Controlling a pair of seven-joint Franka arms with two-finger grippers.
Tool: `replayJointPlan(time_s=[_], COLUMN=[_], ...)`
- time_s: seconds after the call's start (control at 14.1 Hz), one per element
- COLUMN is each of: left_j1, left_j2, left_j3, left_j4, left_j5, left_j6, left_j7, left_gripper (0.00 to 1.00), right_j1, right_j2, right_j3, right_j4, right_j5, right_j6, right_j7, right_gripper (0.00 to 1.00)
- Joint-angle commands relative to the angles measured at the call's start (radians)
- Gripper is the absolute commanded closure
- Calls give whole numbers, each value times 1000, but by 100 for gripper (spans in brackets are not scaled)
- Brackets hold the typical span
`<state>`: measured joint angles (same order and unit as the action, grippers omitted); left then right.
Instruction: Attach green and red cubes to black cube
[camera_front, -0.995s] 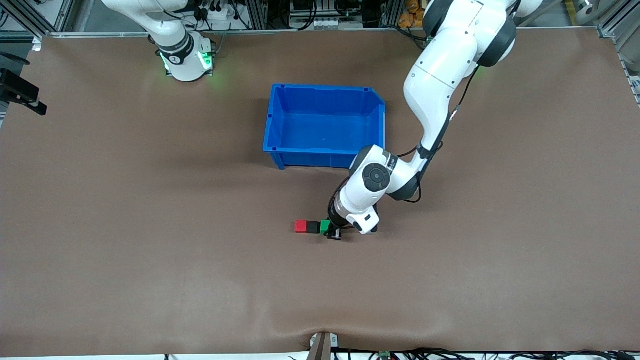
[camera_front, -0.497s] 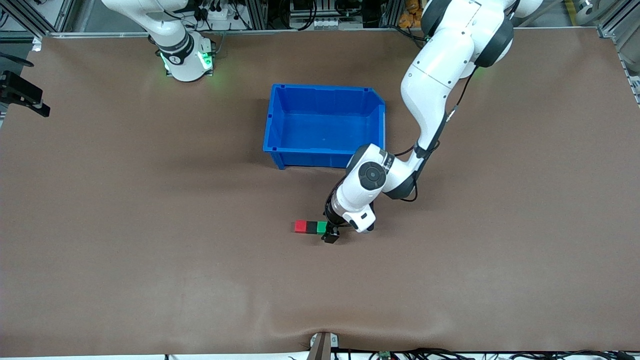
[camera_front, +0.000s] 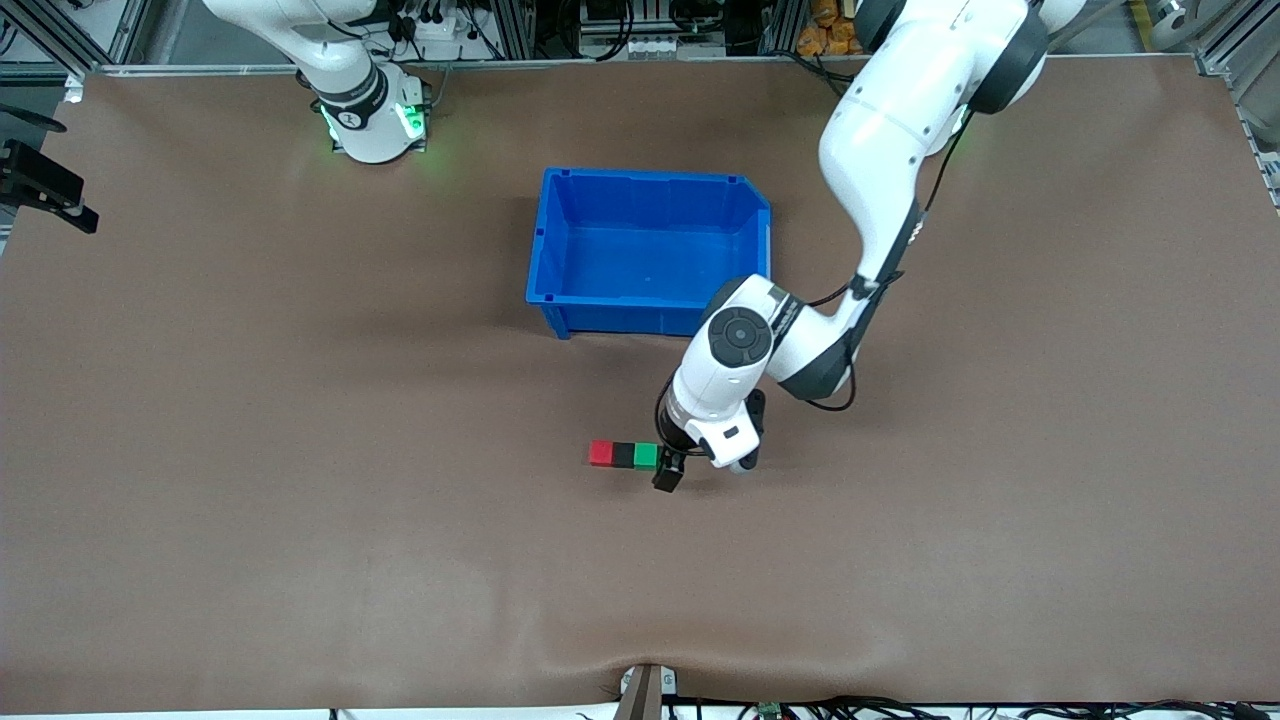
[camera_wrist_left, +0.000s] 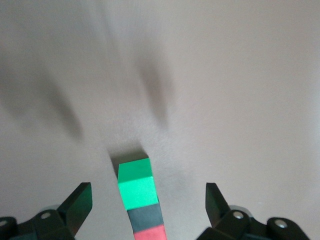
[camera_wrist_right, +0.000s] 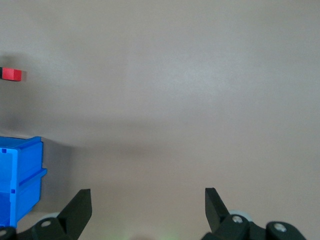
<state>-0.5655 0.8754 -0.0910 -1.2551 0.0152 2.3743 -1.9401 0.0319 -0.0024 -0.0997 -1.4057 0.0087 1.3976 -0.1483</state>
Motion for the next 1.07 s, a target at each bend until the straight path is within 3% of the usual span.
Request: replayJointPlan(time_s=[0.0,0.28,0.57,0.99], left_j1=[30,186,338,420], left_j2=[-105,-264,-413,-735], left_j3=[4,2,-3,-9], left_j4=[-30,-37,-53,-364], left_j5=[28,26,26,11], left_j6=[-120,-395,-559,-564], left_j7=[102,456,821,1206], left_gripper=[0,0,0,0], right_j1=[10,3,13,11], right_j2=[10,10,10,12], right_j3=[0,-3,-1,-3], right_j4=[25,21,22,22], right_j5=[-16,-24,-24,-21], right_j6=[-9,-16,-14,-16], right_j7=[1,0,0,1], right_gripper=[0,0,0,0])
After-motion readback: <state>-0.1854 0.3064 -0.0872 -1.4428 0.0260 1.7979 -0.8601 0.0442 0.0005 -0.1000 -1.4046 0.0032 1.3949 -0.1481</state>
